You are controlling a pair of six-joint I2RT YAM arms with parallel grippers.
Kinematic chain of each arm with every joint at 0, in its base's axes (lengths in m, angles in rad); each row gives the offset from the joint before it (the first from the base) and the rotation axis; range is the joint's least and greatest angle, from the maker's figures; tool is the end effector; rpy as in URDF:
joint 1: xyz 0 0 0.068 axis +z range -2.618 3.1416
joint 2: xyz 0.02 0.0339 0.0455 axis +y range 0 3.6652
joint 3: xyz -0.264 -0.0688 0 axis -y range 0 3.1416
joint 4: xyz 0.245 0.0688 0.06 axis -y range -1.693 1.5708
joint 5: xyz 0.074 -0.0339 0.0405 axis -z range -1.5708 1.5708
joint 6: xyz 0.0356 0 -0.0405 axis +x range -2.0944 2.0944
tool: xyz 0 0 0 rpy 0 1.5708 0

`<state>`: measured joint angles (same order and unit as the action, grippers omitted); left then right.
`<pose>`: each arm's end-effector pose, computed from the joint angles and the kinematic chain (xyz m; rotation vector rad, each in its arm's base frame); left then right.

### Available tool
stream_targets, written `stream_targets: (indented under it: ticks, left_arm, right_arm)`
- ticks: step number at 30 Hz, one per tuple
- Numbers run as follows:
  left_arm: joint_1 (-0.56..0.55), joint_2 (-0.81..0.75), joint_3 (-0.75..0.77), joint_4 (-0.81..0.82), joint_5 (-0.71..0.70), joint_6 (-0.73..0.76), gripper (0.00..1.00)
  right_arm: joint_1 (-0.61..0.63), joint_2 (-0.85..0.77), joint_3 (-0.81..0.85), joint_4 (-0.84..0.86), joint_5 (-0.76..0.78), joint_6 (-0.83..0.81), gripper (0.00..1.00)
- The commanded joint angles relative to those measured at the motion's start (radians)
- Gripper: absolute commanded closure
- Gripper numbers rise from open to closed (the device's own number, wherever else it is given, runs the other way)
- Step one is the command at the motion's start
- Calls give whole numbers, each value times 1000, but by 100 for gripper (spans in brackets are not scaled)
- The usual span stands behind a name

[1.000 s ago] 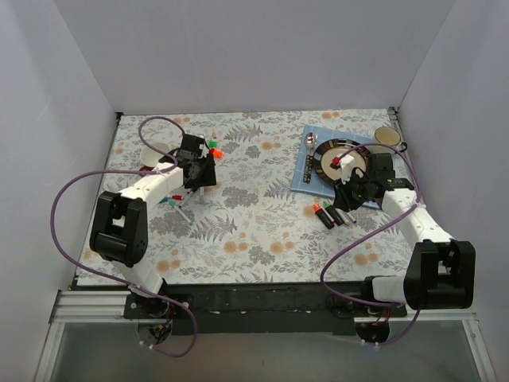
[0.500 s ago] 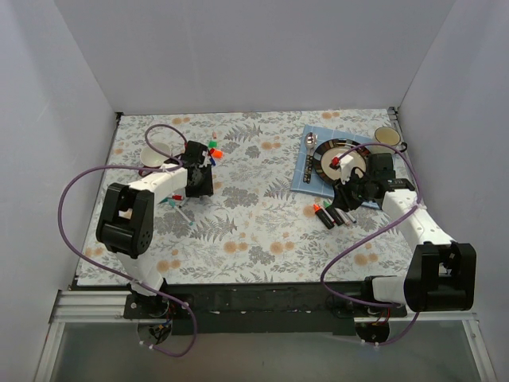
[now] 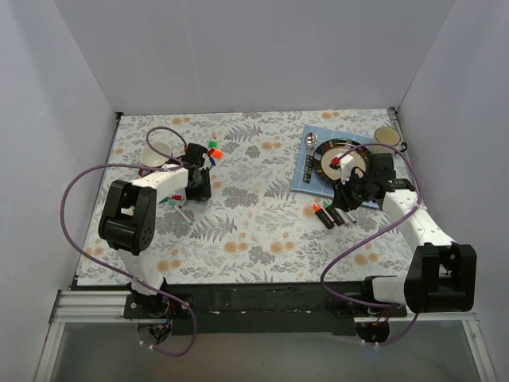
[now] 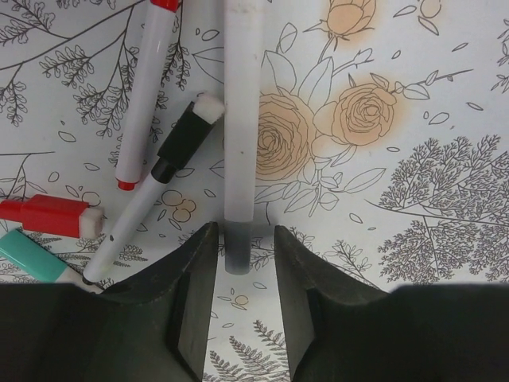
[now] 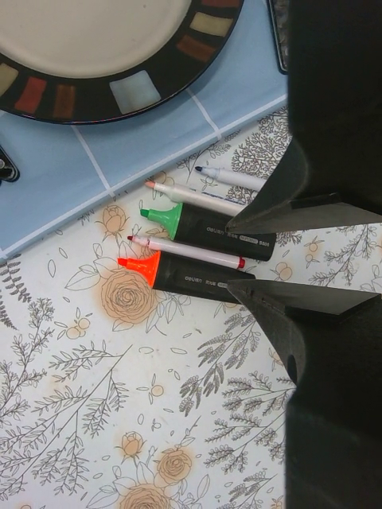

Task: Open the pen caps

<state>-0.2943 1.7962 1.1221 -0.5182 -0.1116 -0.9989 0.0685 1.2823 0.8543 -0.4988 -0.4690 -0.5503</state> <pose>0.3345 -0.0972 0.1631 -0.9824 2.5865 -0.1959 0.2545 0.0336 0.2349 -0.9085 2.2168 0.3640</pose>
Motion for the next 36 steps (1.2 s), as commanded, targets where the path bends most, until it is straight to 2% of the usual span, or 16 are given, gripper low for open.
stream_targets:
  ticks: [1,5,6,13,16,21,24,25,27,30,33,34,36]
  left_arm:
    - [11,-9,15,-9,1,6,67]
    - [11,-4,12,-14,12,6,73]
    - [11,-4,12,-14,13,5,79]
    - [11,-49,8,-14,67,14,96]
    - [3,-124,-18,7,110,11,99]
    - [-20,-259,-154,133,424,-30,100]
    - [-34,-302,-243,234,662,-99,100]
    - [-42,-302,-260,259,717,-128,100]
    - [-83,-288,-286,315,859,-153,100]
    - [-162,-252,-294,337,964,-173,100]
    - [-226,-216,-289,342,1030,-175,100]
    - [-236,-209,-289,343,1068,-175,100]
    - [-272,-184,-289,343,1105,-170,100]
  right_arm:
    - [5,-28,-6,2,-22,-10,62]
    - [5,-29,-6,3,-22,-10,62]
    - [5,-31,-6,3,-23,-8,62]
    - [5,-35,-8,2,-34,-10,62]
    - [5,-41,-6,-7,-80,-19,62]
    - [5,-78,-11,-27,-254,-60,62]
    - [22,-124,-53,-18,-363,-152,62]
    - [48,-135,-70,-20,-387,-242,60]
    - [83,-164,-118,-12,-427,-319,58]
    - [184,-201,-161,-6,-442,-471,53]
    - [302,-256,-201,0,-431,-630,44]
    - [359,-270,-211,3,-427,-678,38]
    - [398,-310,-230,15,-416,-767,34]
